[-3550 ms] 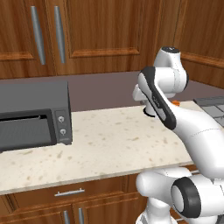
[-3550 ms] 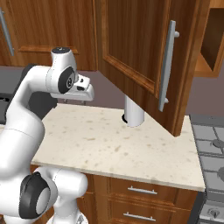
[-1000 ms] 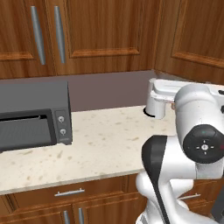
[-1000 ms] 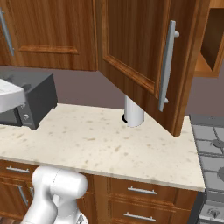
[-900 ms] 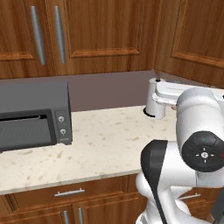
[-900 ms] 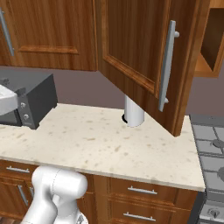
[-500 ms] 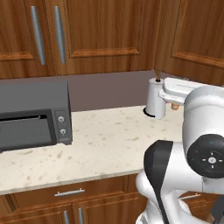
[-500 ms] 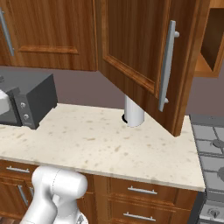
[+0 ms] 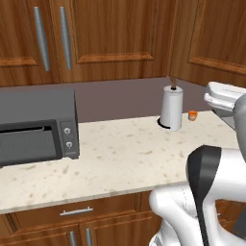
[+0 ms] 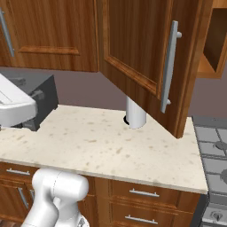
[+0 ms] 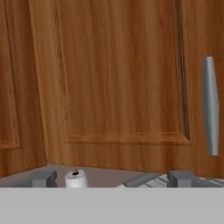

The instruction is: Close all open cabinet doors.

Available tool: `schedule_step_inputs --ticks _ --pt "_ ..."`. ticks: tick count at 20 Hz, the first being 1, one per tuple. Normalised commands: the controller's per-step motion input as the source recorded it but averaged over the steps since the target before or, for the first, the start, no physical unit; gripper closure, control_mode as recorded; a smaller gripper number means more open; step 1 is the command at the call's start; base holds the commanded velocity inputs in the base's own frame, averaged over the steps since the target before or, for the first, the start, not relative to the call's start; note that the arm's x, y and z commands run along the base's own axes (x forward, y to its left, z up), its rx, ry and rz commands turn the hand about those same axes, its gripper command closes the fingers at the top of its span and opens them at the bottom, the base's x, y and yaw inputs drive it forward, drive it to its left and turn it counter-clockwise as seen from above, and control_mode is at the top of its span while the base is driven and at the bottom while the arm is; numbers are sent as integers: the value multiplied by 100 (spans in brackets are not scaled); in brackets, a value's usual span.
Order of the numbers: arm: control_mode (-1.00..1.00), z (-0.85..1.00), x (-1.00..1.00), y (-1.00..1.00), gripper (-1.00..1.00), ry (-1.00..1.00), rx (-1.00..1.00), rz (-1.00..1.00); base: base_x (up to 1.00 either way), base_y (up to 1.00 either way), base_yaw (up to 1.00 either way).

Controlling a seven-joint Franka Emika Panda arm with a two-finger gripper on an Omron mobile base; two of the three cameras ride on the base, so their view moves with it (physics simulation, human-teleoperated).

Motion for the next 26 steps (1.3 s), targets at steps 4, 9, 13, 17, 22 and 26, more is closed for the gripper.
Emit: schedule_step_inputs --ticks 4,9,13,17,22,26 --pt "-100 -1 0 -54 -100 0 2 -1 0 0 0" --pt "-100 0 0 -48 -100 1 0 -2 0 0 0" --pt "-100 4 5 -45 -100 5 0 -2 0 0 0" --pt "-100 14 7 -37 -100 8 0 -7 0 0 0" --pt "-100 24 0 -26 -100 9 1 -10 0 0 0" --pt "-100 3 4 -21 -100 11 0 -4 0 0 0"
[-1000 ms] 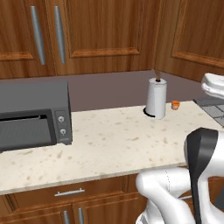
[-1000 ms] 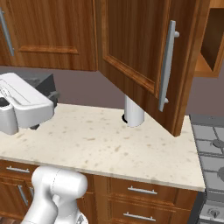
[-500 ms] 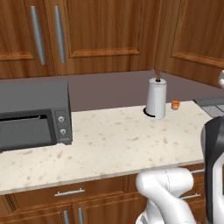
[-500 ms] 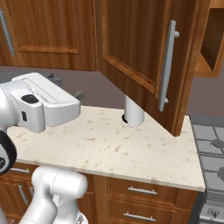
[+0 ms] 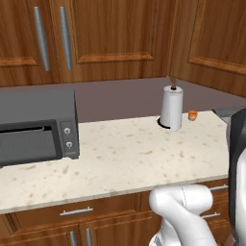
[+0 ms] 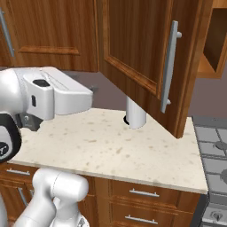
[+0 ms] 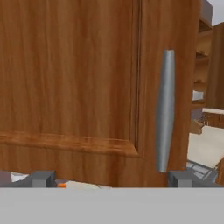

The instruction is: Close all open cabinet doors.

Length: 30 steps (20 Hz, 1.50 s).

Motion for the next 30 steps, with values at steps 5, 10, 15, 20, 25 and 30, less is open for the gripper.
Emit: schedule_step_inputs --ticks 5,10,15,20,25,30 --pt "-100 -1 19 -8 -100 13 0 0 0 0 0" --pt "-100 -4 27 -5 -100 0 1 1 0 0 0" --pt "-100 -6 23 -2 -100 -4 0 1 0 0 0" --pt "-100 -13 22 -1 -100 -4 0 0 0 0 0" --pt "-100 0 47 -17 -100 0 0 -1 0 0 0" --pt "-100 0 34 -26 -100 0 0 0 0 0 0"
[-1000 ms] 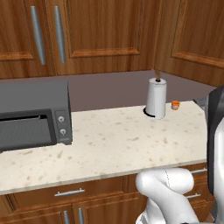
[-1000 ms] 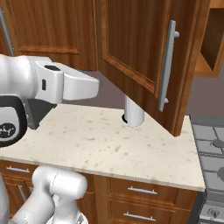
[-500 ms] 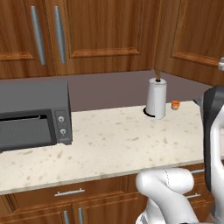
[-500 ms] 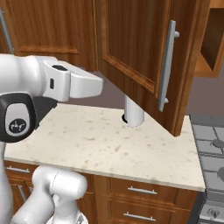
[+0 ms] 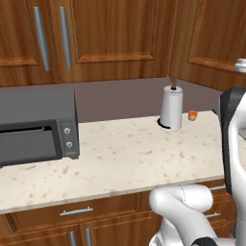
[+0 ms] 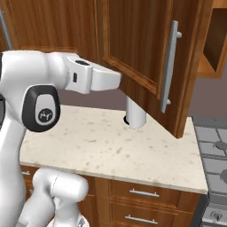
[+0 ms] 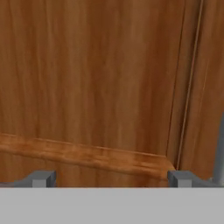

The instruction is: Close all open cabinet doors.

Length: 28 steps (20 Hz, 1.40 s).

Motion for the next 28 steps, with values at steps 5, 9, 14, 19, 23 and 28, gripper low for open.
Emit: schedule_step_inputs --ticks 5,9,14,19,23,28 --pt "-100 0 12 -27 -100 0 0 -2 0 0 0" --pt "-100 0 22 -32 -100 0 0 -2 0 0 0" --pt "-100 0 28 -34 -100 0 0 -1 0 0 0" --pt "-100 0 44 -35 -100 0 0 0 0 0 0" --pt "-100 0 43 -33 -100 0 0 0 0 0 0" --pt "-100 0 48 -28 -100 0 0 0 0 0 0"
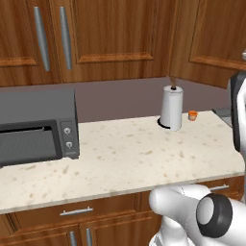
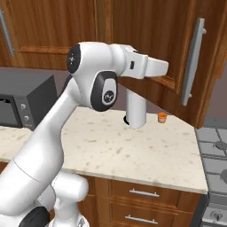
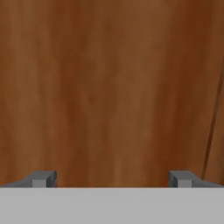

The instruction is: Close all open cabinet doors.

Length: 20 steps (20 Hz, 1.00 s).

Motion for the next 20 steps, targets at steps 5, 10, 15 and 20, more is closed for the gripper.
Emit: schedule_step_inputs --ticks 5,10,15,20 --pt "-100 -1 63 -34 -100 0 0 0 0 0 0" --pt "-100 -5 63 -40 -100 0 2 0 0 0 0" --pt "-100 -4 51 -48 -100 0 4 0 0 0 0" --pt "-100 -2 43 -48 -100 0 7 1 0 0 0"
